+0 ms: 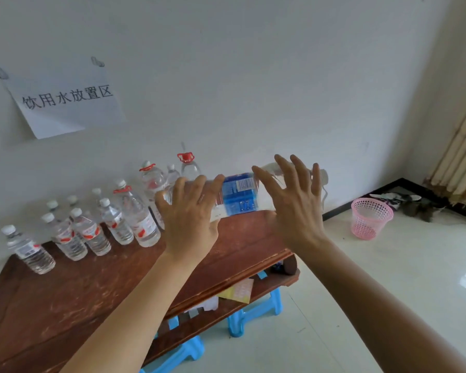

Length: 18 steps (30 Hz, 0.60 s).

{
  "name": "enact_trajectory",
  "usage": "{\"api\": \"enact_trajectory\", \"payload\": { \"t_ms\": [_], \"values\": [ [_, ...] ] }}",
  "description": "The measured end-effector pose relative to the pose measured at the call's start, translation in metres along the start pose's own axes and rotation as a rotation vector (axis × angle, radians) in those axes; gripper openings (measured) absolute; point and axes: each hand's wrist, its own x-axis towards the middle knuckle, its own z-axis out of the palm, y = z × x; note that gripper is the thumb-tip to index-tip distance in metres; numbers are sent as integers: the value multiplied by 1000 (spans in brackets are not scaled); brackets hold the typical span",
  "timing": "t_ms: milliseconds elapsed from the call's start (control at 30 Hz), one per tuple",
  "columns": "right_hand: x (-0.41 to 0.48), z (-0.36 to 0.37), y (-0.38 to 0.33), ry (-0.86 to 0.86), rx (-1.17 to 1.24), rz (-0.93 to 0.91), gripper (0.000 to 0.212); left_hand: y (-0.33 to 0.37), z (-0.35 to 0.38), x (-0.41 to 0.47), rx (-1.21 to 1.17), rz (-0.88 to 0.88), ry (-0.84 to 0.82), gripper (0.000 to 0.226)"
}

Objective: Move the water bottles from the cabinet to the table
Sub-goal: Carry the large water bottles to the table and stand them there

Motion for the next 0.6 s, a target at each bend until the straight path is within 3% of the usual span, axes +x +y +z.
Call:
{"api": "enact_trajectory", "payload": {
  "t_ms": [100,200,300,367,467,533,600],
  "values": [
    [42,47,47,34,89,160,123,9,53,50,-63,-75,-86,90],
    [85,91,75,28,328,368,137,12,102,91,-143,-195,-138,91],
    [111,137,86,-177,773,671,147,3,141,107,-194,-267,-197,93],
    [119,166,97,-411,1230,797,136,-6,165,107,-232,-296,-252,93],
    [131,205,106,-644,1754,888,94,-19,205,105,-315,-371,-362,94],
    [136,226,99,-667,1746,938,82,-29,231,98,-389,-428,-450,91],
    [136,250,86,-613,1597,1021,85,-40,257,86,-490,-464,-528,87]
  ]
}}
